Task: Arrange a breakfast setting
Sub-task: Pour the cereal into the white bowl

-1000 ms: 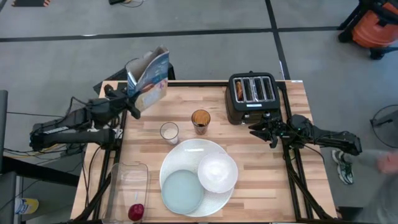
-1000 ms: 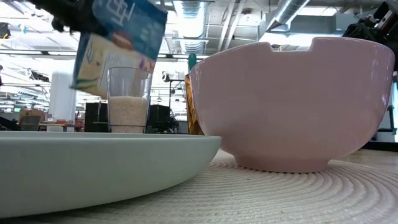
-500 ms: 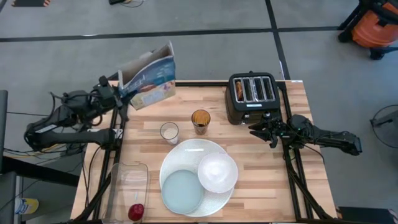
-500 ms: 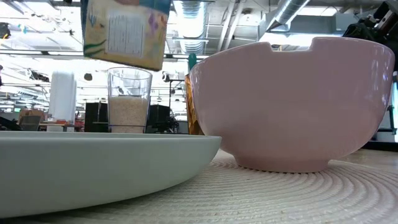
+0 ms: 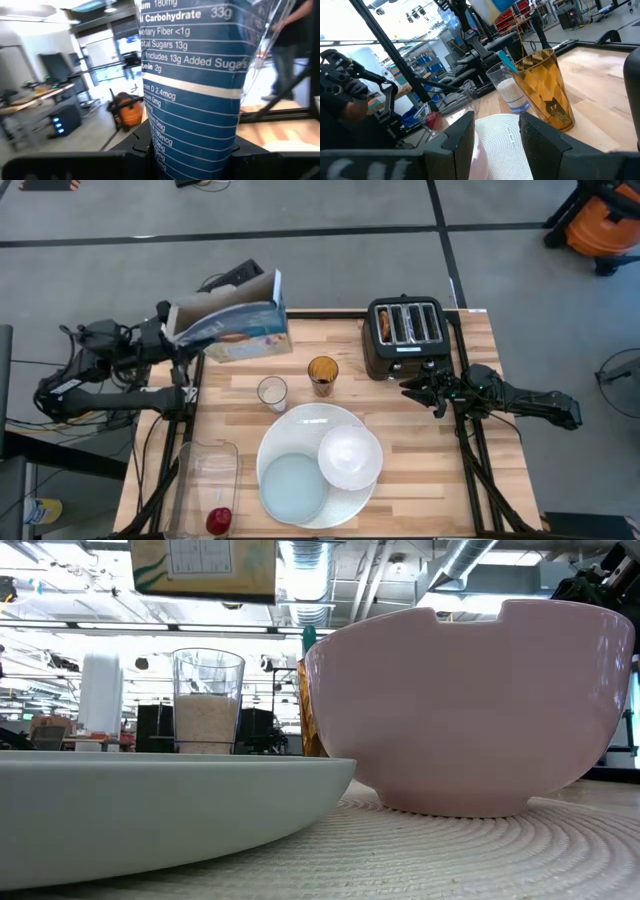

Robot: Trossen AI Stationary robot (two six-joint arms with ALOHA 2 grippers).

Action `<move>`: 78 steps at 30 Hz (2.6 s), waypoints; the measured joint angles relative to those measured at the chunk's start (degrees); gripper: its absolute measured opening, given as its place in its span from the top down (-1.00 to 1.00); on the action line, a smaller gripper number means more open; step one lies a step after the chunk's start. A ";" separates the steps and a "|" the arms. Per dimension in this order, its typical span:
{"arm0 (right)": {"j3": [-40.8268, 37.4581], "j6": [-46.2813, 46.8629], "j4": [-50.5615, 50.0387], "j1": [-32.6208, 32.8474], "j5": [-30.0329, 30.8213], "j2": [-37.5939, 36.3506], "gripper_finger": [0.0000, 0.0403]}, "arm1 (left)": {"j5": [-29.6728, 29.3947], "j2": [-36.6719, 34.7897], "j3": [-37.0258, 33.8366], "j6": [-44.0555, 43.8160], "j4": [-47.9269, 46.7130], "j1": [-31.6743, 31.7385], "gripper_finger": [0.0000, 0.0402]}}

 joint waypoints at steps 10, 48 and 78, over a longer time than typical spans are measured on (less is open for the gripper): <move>-0.02 -0.01 0.00 0.01 -0.01 0.00 0.12 | 11.34 5.49 4.47 -0.57 -4.63 -0.02 0.55; -0.02 0.00 0.00 -0.01 -0.01 0.00 0.12 | 14.95 41.04 48.23 -7.04 -43.14 -5.85 0.55; -0.02 0.01 0.00 0.01 0.00 0.00 0.12 | 18.27 57.78 49.14 -26.96 -55.18 -17.49 0.55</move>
